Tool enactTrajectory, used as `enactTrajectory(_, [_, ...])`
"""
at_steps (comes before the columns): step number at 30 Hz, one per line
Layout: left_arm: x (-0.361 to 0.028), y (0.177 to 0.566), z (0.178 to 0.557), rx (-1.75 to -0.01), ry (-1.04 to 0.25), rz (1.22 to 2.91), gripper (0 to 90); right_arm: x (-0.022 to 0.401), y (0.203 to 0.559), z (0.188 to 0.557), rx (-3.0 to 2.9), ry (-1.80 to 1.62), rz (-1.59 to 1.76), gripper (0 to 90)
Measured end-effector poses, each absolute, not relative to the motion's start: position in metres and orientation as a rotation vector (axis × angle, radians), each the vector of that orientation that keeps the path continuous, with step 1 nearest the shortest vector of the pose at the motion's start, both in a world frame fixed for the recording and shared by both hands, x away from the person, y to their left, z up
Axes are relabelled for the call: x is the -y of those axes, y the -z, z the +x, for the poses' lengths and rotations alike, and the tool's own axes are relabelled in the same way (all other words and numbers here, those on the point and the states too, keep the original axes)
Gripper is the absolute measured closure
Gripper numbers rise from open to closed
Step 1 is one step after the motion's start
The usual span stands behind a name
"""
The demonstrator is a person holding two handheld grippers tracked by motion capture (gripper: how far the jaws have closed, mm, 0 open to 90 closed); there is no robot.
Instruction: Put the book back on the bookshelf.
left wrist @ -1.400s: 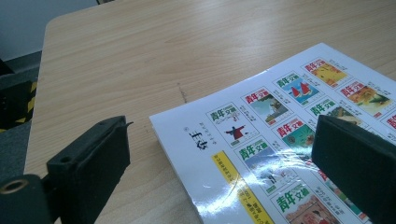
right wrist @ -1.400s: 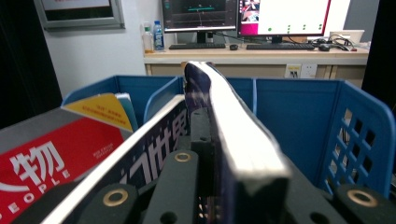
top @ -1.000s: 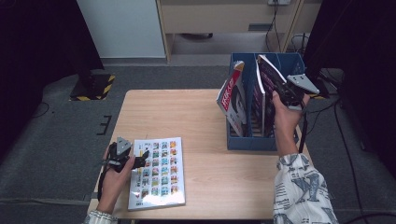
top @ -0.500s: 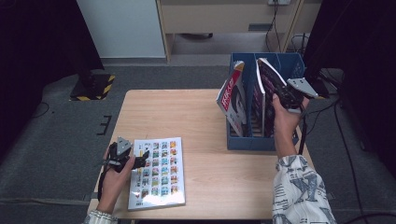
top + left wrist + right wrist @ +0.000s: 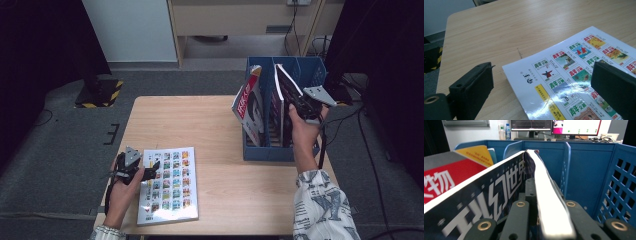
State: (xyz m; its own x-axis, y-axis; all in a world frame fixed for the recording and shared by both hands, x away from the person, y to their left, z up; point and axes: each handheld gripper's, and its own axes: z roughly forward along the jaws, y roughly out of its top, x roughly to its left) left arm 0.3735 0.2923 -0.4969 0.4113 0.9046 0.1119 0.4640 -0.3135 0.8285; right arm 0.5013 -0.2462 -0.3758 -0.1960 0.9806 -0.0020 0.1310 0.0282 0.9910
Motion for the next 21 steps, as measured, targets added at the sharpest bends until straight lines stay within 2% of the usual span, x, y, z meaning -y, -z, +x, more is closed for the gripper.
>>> enactTrajectory(8, [-0.292, 0.4961, 0.373, -1.157, -0.761, 1.93, 4.1, 0.243, 0.3765, 0.4931, -1.513, -1.268, 1.179, 81.7])
enactTrajectory(21, [-0.2926, 0.4954, 0.3727, -1.158, -0.764, 1.922, 4.1, 0.247, 0.3802, 0.4937, -1.539, -1.33, 1.211, 75.3])
